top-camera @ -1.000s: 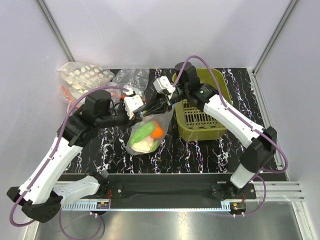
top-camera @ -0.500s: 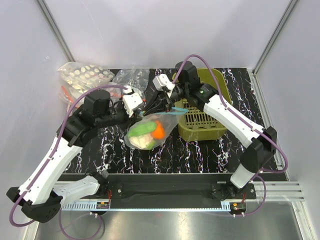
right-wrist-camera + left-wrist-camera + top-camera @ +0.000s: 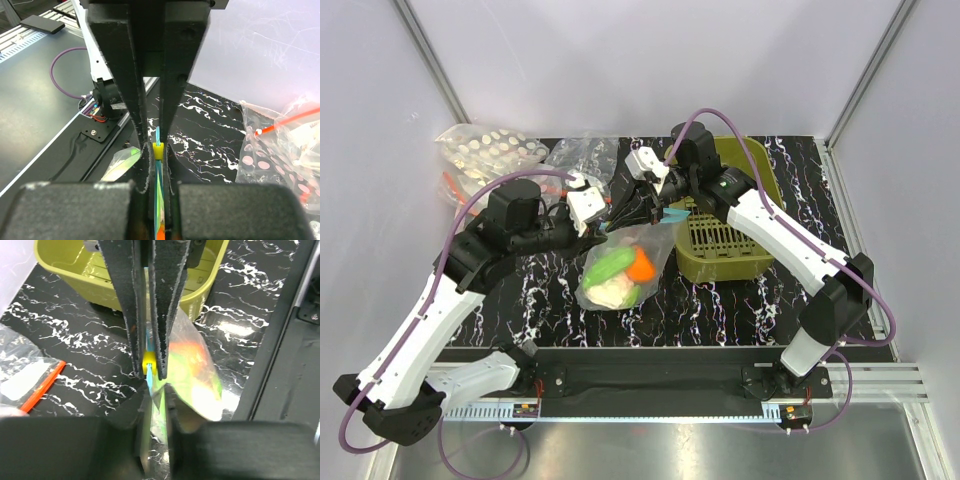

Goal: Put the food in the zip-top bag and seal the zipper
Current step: Zip the zipper food storage bag at the center of the board.

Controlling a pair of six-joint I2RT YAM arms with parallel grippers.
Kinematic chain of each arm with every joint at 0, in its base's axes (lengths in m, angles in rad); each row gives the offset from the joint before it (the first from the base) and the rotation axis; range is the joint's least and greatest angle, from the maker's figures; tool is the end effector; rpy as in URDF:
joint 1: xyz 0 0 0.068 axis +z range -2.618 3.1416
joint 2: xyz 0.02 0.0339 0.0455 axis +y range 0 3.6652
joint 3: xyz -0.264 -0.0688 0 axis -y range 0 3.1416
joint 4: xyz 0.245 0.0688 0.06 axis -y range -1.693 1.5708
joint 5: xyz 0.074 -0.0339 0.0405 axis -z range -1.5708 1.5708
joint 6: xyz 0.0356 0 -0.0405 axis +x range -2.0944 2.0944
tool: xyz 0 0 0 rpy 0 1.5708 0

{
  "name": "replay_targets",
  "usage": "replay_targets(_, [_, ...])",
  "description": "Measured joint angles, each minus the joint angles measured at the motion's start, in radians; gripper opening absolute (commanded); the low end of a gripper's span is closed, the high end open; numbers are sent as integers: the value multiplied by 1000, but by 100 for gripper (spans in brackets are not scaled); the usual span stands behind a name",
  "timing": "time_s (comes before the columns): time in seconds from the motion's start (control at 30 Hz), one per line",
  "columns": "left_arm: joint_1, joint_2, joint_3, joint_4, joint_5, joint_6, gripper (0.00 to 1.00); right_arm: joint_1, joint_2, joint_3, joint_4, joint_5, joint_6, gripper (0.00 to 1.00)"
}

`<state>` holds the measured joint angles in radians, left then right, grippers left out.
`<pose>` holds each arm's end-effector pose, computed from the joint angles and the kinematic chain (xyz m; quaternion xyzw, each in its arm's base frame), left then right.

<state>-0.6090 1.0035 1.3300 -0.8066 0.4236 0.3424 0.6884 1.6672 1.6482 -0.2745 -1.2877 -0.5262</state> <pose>0.1437 -0.1180 0.4224 0.4797 0.6931 -0.2455 0.4787 0.2655 0.2626 0.4073 -0.6603 0.3231 0.5190 0.4362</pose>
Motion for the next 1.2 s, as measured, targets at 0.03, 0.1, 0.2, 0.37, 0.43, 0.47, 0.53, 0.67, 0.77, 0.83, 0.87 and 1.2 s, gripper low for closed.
replay_targets(0.03, [0, 0, 0, 0, 6, -2, 6, 0, 0, 0, 0, 0, 0, 0])
replay_targets(0.1, [0, 1, 0, 0, 15, -4, 0, 0, 0, 0, 0, -4, 0, 0])
replay_targets(0.2, [0, 3, 1, 4, 22, -7, 0, 0, 0, 0, -3, -6, -2, 0])
replay_targets(0.37, [0, 4, 2, 9, 20, -25, 0, 0, 0, 0, -21, -5, -31, 0])
replay_targets(0.43, [0, 4, 2, 8, 18, -33, 0, 0, 0, 1, -39, -5, -53, 0])
replay_targets(0.47, [0, 4, 2, 8, 18, -38, 0, 0, 0, 1, -47, -6, -63, 0])
replay_targets(0.53, [0, 3, 2, 7, 17, -54, 0, 0, 0, 1, -65, -6, -82, 0])
replay_targets(0.67, [0, -11, 1, 8, 9, -86, 0, 0, 0, 3, -82, -13, -108, 0])
replay_targets(0.77, [-1, -35, 1, 10, -8, -93, 0, 5, 0, 11, -95, -17, -126, 0])
replay_targets(0.83, [-1, -48, 1, 10, -17, -93, 0, 8, 0, 14, -103, -18, -139, 0])
replay_targets(0.87, [-2, -54, 1, 8, -20, -92, 0, 9, -1, 15, -108, -18, -145, 0])
replay_targets(1.2, [-3, -56, 6, -17, -14, -88, 15, 10, -1, 15, -135, -15, -164, 0])
